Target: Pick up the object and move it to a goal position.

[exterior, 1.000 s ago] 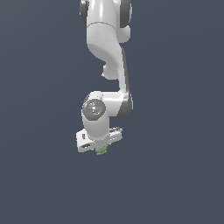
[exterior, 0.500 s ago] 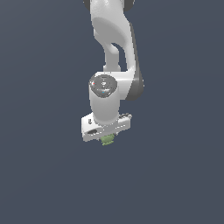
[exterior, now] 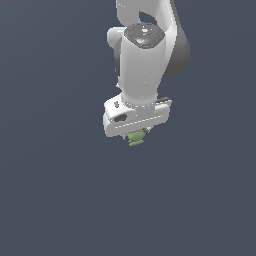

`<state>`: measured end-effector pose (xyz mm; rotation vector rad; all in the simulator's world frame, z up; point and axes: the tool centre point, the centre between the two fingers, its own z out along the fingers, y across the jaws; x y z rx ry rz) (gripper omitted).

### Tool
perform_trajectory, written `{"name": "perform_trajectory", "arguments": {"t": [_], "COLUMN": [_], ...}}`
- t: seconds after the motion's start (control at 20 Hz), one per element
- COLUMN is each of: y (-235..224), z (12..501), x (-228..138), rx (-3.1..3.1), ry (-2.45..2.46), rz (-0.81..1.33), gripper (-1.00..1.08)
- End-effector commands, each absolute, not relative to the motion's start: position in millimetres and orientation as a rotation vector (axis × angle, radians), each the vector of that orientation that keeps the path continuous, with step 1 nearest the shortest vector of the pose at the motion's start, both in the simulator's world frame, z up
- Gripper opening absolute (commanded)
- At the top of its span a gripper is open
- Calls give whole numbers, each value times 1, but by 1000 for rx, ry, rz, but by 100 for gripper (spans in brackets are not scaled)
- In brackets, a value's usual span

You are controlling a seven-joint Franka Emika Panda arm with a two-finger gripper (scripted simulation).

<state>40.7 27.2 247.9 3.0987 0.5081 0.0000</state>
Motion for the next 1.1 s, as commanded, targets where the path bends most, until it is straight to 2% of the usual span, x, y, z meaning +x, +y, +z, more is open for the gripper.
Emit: {"name": "perform_trajectory", "arguments": {"t": [0.0, 0.65, 1.05], "y": [39, 100, 124], "z": [276, 415, 472], "x": [33, 2, -8], "rx": [3098, 3099, 3100], "ry": [508, 508, 507], "rz": [-1, 0, 0], "gripper": [-100, -100, -100]}}
